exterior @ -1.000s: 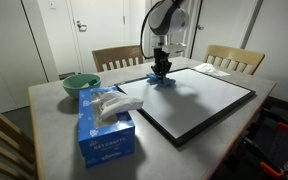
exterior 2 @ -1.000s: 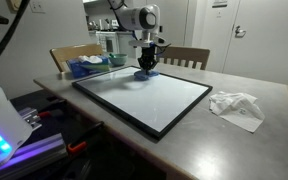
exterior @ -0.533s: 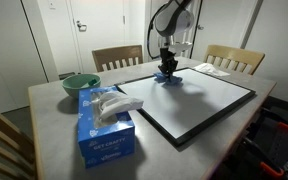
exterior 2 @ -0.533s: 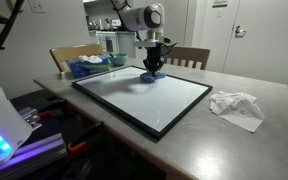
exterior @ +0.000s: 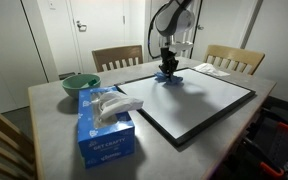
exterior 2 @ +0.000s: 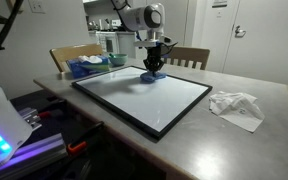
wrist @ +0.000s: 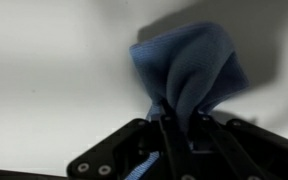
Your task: Use the towel to wipe the whiteboard
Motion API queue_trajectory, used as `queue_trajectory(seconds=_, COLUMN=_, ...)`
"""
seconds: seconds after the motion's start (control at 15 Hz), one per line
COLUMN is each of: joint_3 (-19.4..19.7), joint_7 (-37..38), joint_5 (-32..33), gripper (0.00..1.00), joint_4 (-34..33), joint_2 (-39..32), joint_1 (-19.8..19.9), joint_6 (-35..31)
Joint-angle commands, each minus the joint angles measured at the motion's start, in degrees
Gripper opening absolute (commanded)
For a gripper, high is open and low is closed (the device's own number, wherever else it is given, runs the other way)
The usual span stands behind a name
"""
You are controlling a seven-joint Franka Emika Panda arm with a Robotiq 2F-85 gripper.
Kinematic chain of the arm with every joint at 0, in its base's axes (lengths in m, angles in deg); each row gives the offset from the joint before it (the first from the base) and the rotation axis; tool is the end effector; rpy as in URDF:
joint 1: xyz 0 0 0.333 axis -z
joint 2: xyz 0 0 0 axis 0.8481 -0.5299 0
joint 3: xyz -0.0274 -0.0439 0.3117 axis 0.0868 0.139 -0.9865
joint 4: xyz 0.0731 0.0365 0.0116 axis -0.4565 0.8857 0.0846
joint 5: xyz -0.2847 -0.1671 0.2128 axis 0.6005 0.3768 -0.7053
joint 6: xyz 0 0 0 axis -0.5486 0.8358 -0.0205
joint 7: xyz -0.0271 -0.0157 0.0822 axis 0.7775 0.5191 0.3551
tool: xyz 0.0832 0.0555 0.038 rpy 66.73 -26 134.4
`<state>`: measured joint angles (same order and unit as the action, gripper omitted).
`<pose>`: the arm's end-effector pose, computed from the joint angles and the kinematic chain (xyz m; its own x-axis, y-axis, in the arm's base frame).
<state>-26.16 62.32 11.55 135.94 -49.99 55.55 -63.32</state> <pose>0.6462 -0.0257 0.1603 0.9828 -0.0258 -0.1830 -0.0085 -0.9954 0.0950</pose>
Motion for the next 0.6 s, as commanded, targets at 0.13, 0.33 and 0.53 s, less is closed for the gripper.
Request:
queue_trajectory(seconds=0.13, joint_3=0.0, joint_7=-0.5, joint_5=0.9, gripper=0.04, joint_4=0.2, joint_2=-1.1, joint_1=2.3, joint_6=-0.8)
queue_trajectory(seconds=0.33, joint_3=0.5, joint_7=-2.0, joint_5=0.9, gripper=0.04, joint_4=0.6, joint_2=-1.5, joint_1=4.2, joint_6=-1.9)
queue_trajectory(seconds=0.53, joint_3=0.2, joint_7=-4.6, joint_5=0.7, gripper=0.04, joint_4=0.3, joint_2=-2.3, joint_1=6.5, joint_6=-2.9)
